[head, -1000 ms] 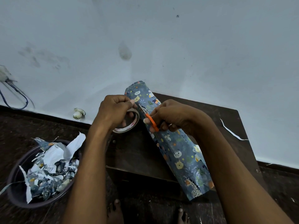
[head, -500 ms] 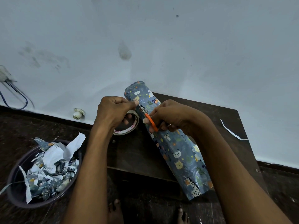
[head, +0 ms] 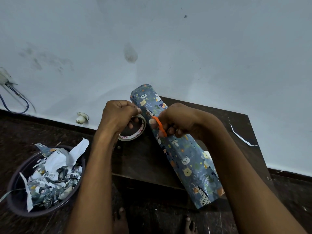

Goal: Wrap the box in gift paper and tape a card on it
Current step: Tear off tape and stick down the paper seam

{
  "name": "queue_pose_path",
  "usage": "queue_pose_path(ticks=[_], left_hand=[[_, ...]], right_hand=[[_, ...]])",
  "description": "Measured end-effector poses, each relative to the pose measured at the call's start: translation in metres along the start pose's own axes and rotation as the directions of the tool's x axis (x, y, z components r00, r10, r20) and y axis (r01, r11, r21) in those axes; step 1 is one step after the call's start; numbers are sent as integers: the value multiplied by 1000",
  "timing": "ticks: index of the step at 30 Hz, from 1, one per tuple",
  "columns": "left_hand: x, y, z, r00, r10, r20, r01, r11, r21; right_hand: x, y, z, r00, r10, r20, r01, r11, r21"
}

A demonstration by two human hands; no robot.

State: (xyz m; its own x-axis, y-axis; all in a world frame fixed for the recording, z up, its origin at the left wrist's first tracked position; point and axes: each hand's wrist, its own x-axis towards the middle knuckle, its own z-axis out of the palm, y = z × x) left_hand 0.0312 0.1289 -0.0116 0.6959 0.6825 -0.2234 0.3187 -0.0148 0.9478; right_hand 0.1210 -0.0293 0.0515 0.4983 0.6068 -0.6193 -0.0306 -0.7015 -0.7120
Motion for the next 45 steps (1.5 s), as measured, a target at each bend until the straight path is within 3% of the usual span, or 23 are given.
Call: queue_pose_path(ticks=[8, 12, 14, 16, 18, 20, 22, 26, 38, 45], left_hand=[[-1, 1, -2, 1000, -10, -10, 10, 1000, -4], [-1, 1, -4, 1000, -10, -7, 10, 1000, -17], [-1, 0, -5, 1000, -8, -1, 8, 1000, -11], [-2, 0, -5, 1000, -8, 5, 8, 1000, -15], [-2, 0, -4, 1000, -8, 9, 8, 1000, -23], [-3, 0, -3, 1000, -5, 13, 5, 1000, -19], [-3, 0, -1, 1000, -5, 15, 5, 1000, -14], [-3, 1, 1, 1000, -8, 10, 8, 1000, -21], [-4, 2, -2, 999, -16, 33, 17, 1000, -26], [-6, 1, -6, 999, -2, 48, 4, 1000, -31]], right_hand=[[-4, -5, 1, 998, -38, 52, 43, 992, -115], [-15, 8, -9, 980, -151, 130, 158, 986, -46], [-21, 15, -17, 979, -200, 33, 198, 979, 49], [-27, 22, -25, 965, -203, -166, 227, 964, 139], [-31, 36, -34, 905, -179, -386, 258, 952, 164], [-31, 55, -43, 804, -148, -575, 197, 980, 23], [-24, 75, -51, 717, -119, -687, -4, 985, -174], [-1, 102, -50, 715, -15, -699, -290, 903, -316], [15, 98, -50, 784, 92, -614, -334, 896, -293], [5, 78, -37, 666, -81, -742, -271, 900, -341]])
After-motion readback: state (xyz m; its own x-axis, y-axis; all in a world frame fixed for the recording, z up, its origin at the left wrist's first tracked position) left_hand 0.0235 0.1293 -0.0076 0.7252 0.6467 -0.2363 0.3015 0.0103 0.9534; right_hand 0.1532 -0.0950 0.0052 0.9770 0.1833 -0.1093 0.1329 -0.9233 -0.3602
